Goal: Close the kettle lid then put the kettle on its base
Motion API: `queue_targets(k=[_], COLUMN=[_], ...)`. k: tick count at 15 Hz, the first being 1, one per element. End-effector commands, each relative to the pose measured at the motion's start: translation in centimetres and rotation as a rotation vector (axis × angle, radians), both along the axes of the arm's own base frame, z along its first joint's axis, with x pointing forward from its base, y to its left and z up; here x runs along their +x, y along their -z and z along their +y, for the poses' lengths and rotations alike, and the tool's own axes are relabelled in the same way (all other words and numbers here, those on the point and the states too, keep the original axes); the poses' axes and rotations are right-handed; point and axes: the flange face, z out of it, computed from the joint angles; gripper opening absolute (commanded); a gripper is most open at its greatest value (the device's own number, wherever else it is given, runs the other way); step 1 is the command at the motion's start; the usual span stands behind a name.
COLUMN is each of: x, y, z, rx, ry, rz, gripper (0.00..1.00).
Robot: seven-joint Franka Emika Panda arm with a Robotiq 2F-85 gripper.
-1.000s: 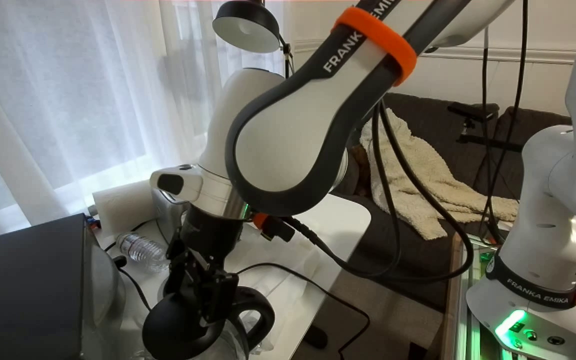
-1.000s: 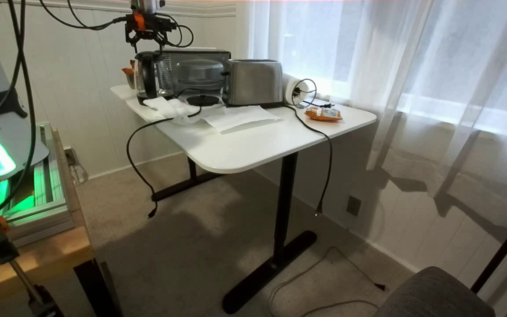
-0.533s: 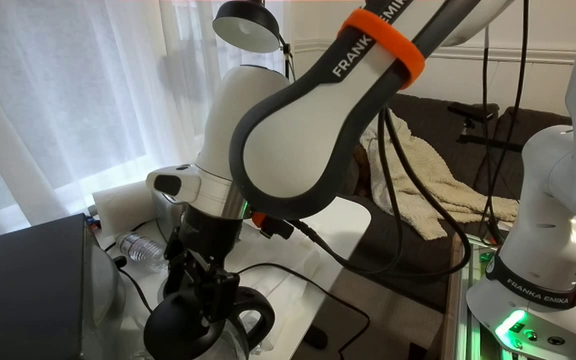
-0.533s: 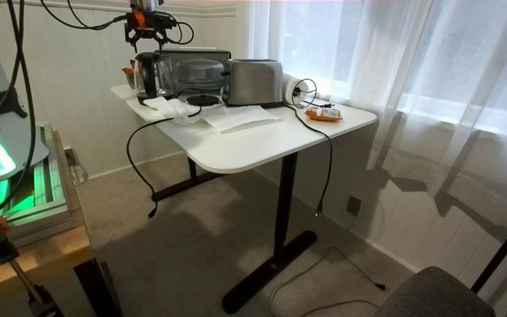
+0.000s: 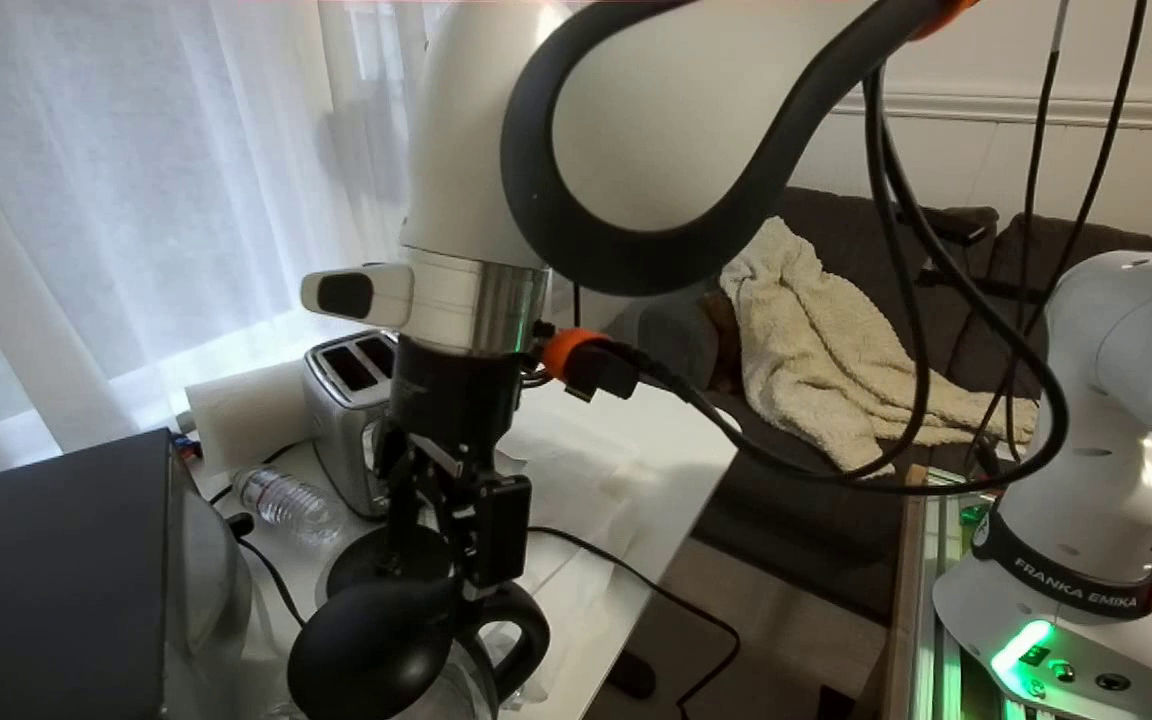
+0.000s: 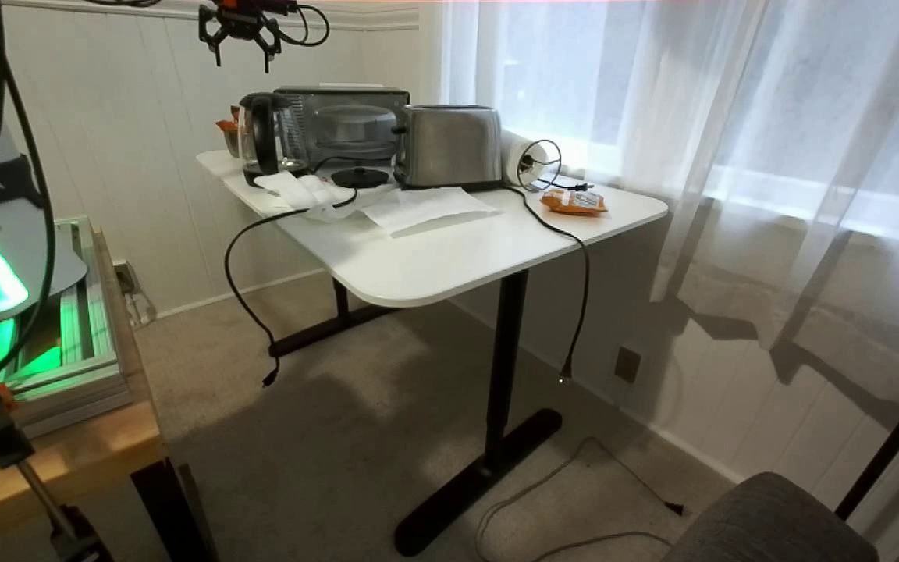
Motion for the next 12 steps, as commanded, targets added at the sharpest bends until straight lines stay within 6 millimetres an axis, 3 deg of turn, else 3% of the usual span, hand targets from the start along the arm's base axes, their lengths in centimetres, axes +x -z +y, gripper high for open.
queue_targets(k=[1,6,12], x=[-1.6,-2.6,-2.7], y=[-0.6,2.3,5.6], z=[-1.6,-3.4,-3.2], rx=[-0.064,-0.234,-0.409], ry=[0.028,-0.006,-0.060], rz=[0.079,0.117,0.069], gripper=[1.00,1.00,1.00])
